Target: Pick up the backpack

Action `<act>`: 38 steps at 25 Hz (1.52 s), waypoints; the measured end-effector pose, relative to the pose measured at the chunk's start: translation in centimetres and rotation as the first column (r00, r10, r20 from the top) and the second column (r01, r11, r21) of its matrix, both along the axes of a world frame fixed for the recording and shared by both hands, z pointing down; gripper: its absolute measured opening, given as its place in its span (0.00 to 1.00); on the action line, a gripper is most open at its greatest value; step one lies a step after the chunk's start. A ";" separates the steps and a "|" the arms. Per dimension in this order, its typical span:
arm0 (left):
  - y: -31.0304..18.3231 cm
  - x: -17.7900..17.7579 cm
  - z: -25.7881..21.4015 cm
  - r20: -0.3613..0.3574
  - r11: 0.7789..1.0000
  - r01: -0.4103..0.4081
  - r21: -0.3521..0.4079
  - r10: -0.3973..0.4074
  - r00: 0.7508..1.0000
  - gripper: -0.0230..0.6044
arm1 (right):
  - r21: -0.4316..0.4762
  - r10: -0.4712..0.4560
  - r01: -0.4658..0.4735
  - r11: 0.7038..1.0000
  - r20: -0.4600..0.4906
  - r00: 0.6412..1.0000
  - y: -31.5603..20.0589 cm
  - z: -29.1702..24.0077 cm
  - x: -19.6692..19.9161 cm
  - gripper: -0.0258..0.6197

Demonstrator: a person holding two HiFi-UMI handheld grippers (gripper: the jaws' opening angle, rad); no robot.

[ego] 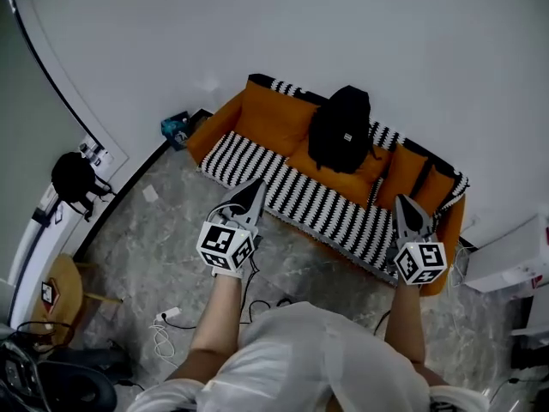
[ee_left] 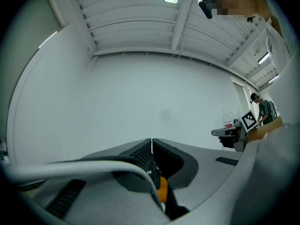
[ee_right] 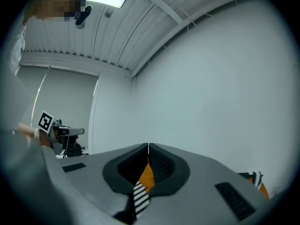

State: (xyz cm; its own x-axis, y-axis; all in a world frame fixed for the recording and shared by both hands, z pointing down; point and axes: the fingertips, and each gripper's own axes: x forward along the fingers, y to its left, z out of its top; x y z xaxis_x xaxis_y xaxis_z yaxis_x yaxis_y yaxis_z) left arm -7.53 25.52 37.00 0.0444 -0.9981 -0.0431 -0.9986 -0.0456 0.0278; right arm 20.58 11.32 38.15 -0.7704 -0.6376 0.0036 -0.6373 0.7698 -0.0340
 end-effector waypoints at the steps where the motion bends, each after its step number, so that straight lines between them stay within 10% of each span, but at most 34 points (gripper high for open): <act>1: 0.2 -0.8 0.3 -0.003 1.000 -0.002 -0.005 0.002 1.000 0.08 | -0.004 0.005 -0.005 1.000 0.001 1.000 0.0 0.1 -0.6 0.07; 18: -2.0 -9.3 5.3 -0.092 0.997 0.048 -0.066 -0.054 0.994 0.08 | -0.052 0.010 -0.015 0.999 -0.086 0.996 -5.8 3.6 -6.9 0.07; 38: -25.5 -12.4 2.7 -0.050 0.998 -0.046 -0.046 0.043 0.998 0.08 | -0.076 0.085 -0.088 0.993 -0.042 0.995 -26.1 4.7 -9.7 0.07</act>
State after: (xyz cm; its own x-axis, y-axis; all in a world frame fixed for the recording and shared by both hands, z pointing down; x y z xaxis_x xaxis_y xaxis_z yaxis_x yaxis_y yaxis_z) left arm -19.91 0.03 39.69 0.0878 -0.9961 0.0007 -0.9930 -0.0874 0.0800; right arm 10.89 -14.74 42.85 -0.7107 -0.6984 0.0847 -0.7034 0.7078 -0.0651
